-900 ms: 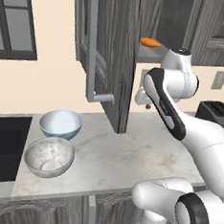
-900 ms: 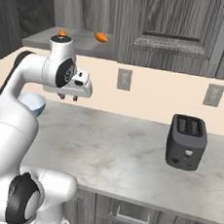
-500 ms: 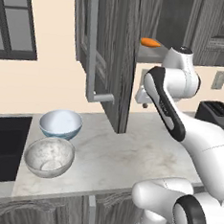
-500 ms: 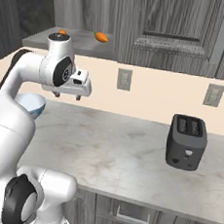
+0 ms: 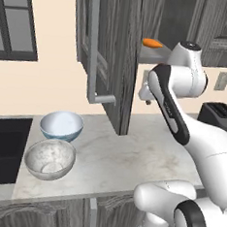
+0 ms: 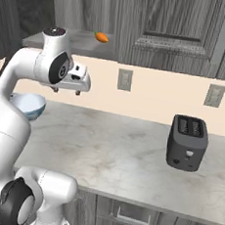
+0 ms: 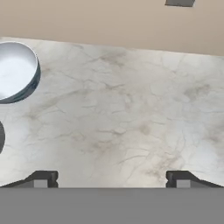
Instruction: Pick the carrots from the cabinet and place them in one bowl. Pick the potato from the sink and place it in the other bowl.
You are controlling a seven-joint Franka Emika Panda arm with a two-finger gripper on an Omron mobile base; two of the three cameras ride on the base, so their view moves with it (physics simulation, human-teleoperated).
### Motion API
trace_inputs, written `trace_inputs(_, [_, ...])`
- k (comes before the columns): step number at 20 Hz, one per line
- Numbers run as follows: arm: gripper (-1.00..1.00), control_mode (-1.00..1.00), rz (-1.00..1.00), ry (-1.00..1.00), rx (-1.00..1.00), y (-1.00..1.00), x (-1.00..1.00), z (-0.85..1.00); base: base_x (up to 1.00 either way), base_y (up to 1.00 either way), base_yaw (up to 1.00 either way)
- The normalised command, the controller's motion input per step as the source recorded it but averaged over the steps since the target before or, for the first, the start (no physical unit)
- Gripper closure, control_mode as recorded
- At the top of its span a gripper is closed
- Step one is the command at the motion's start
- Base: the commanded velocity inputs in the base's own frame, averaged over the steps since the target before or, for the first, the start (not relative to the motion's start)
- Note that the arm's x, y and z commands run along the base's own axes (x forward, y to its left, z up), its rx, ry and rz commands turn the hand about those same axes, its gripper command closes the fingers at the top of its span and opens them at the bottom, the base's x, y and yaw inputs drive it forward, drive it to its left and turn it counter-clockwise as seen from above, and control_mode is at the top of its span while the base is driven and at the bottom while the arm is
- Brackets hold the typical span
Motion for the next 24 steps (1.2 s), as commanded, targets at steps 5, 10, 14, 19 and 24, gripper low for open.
trace_inputs(5, [-1.00,-1.00,0.00,-0.07,0.00,0.02,-0.09,0.31,0.00,0.00,0.00])
trace_inputs(10, [-1.00,-1.00,-0.01,-0.07,0.00,0.00,-0.06,0.36,0.00,0.00,0.00])
trace_inputs(14, [-1.00,-1.00,-0.01,-0.07,0.00,0.00,-0.06,0.38,0.00,0.00,0.00])
trace_inputs(19, [-1.00,-1.00,0.00,-0.07,0.00,0.02,-0.05,0.33,0.00,0.00,0.00])
trace_inputs(24, [-1.00,-1.00,0.00,-0.07,0.00,0.04,-0.07,0.34,0.00,0.00,0.00])
